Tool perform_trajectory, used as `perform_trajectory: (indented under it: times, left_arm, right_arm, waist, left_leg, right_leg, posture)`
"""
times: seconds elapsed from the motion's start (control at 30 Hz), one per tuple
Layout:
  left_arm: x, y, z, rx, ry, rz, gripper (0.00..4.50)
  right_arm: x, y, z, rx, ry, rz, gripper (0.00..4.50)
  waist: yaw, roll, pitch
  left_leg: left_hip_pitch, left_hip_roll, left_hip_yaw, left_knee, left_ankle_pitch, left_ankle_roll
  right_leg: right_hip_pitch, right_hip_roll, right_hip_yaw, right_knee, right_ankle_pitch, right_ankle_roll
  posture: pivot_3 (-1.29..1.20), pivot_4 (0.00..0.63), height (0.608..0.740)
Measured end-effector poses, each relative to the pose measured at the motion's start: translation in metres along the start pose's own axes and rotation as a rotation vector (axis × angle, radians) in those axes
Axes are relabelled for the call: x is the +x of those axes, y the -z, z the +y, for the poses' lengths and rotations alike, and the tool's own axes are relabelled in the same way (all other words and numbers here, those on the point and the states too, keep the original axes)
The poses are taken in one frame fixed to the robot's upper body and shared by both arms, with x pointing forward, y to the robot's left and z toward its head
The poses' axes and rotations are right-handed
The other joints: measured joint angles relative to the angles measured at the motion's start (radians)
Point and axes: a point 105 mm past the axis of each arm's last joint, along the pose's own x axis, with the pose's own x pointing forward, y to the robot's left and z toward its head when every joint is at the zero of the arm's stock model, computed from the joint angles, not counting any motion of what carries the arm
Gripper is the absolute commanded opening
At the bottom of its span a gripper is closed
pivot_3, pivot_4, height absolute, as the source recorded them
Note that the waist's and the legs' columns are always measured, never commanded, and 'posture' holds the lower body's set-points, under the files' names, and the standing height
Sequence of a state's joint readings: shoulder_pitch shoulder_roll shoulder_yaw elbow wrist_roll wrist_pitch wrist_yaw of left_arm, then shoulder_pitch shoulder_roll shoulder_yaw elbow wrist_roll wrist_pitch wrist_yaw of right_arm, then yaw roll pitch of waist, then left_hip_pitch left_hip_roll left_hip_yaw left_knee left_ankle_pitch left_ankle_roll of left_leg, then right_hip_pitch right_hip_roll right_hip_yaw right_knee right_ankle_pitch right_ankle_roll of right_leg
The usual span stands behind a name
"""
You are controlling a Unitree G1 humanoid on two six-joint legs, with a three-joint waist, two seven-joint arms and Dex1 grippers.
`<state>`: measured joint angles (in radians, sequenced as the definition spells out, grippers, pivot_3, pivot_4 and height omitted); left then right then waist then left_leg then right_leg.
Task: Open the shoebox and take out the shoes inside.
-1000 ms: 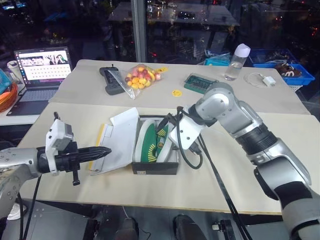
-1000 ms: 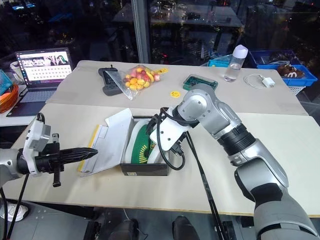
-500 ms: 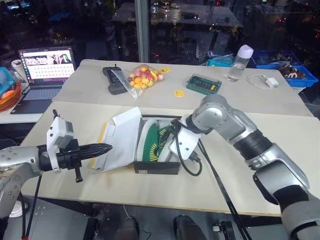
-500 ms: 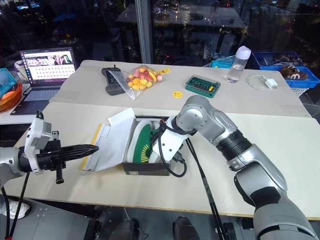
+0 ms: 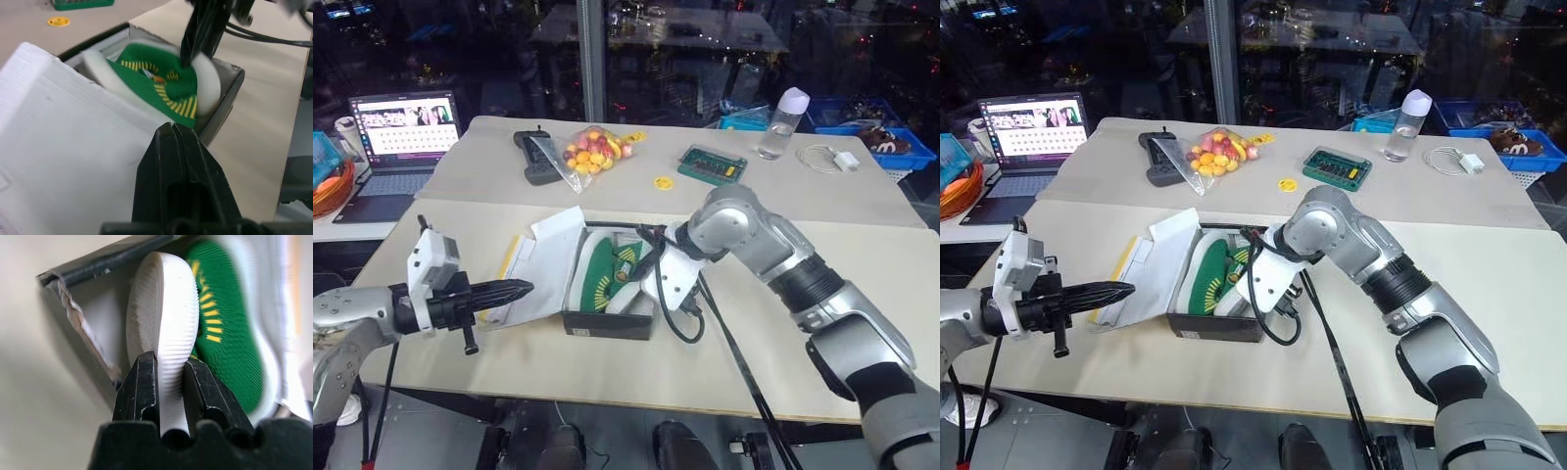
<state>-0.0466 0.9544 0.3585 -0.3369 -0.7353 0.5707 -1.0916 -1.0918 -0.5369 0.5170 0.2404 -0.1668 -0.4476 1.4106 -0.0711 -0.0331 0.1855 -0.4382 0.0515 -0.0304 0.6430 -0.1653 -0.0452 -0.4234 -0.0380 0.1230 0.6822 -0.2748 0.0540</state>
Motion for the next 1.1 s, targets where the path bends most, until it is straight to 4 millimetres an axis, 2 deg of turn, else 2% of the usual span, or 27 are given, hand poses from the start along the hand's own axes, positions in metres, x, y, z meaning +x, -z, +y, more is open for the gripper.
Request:
perform_trajectory:
  times: [0.1,0.33,0.7,0.83,0.93,1.1]
  left_arm:
    - [-0.001,0.003,0.0,-0.005,0.003,0.008,0.0]
    - [-0.001,0.002,0.0,-0.003,0.004,0.007,0.0]
    - [0.005,-0.001,0.0,0.007,0.016,0.005,0.0]
    - [0.006,-0.002,0.0,0.01,0.02,0.005,0.0]
    - [0.009,-0.002,-0.001,0.006,0.03,0.008,0.0]
    - [0.012,-0.004,-0.001,0.01,0.042,0.008,0.0]
  right_arm:
    - [-0.014,-0.003,-0.013,0.053,0.085,-0.033,0.42]
    - [-0.026,0.005,-0.019,0.308,0.167,-0.112,0.42]
    - [-0.037,0.009,-0.035,0.596,0.319,-0.241,0.42]
    - [-0.056,0.011,-0.051,0.731,0.445,-0.348,0.42]
    - [-0.08,0.01,-0.064,0.802,0.544,-0.414,0.42]
    - [-0.111,0.02,-0.073,0.965,0.716,-0.512,0.42]
  waist:
    - [0.001,0.0,0.0]
    - [0.002,0.0,0.0]
    - [0.001,0.0,0.0]
    - [0.002,0.0,0.0]
    - [0.003,0.0,0.0]
    - [0.003,0.0,0.0]
  left_leg:
    - [0.0,0.0,0.0,0.0,0.0,0.0]
    - [0.0,0.0,0.0,0.0,0.0,0.0]
    - [-0.001,0.0,0.0,0.0,0.0,0.0]
    - [-0.001,0.0,0.0,0.0,0.0,0.0]
    - [-0.001,0.0,-0.001,0.0,0.0,0.0]
    - [-0.002,0.0,-0.001,0.0,0.0,0.0]
  right_leg:
    - [0.0,0.0,0.0,0.0,0.0,0.0]
    - [0.0,0.0,0.0,0.0,0.0,0.0]
    - [0.0,0.0,0.0,0.0,0.0,0.0]
    - [-0.001,0.0,0.0,0.0,0.0,0.0]
    - [0.0,0.0,-0.001,0.0,0.0,0.0]
    - [-0.001,0.0,-0.001,0.0,0.0,0.0]
  posture:
    - [0.0,0.15,0.697]
    - [0.0,0.15,0.697]
    - [0.0,0.15,0.697]
    - [0.0,0.15,0.697]
    - [0.0,0.15,0.697]
    - [0.0,0.15,0.697]
